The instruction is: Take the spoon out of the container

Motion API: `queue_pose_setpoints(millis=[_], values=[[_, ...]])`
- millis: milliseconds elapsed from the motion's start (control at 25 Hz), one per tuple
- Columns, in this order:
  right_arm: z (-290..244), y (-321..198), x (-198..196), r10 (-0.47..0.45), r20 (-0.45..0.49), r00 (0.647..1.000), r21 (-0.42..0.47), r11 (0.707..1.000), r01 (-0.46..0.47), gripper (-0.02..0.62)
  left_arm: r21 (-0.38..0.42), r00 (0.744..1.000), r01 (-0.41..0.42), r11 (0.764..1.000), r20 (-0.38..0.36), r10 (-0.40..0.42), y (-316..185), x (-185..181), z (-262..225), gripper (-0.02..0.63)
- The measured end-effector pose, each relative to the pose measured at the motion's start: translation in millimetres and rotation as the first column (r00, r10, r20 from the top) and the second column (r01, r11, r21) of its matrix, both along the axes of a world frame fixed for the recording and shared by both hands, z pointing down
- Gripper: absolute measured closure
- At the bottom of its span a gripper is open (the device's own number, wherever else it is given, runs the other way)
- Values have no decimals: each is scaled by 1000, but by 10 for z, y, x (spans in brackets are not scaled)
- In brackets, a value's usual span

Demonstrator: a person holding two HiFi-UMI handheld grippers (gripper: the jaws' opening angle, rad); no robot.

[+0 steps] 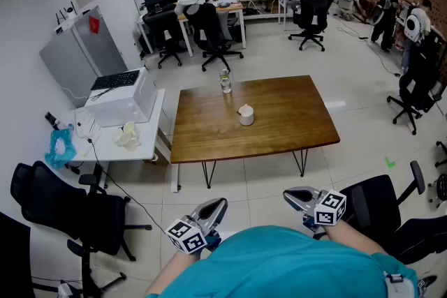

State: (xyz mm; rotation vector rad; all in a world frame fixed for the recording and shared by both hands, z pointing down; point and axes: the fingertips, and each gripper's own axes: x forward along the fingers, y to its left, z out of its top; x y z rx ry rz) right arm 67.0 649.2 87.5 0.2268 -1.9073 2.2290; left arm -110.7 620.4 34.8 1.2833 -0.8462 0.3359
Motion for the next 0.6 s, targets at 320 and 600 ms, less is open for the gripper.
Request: queue_pose_setpoints(millis=[320, 600], values=[[271, -77, 455, 7, 8, 1000, 1, 1000, -7, 594, -15, 1000, -2, 1000, -4, 2, -110, 506, 316, 606], [528, -81, 1013, 24, 19, 1000, 15, 1000, -24, 594, -25, 1000, -21, 999, -2, 21, -88, 1077, 609, 606]])
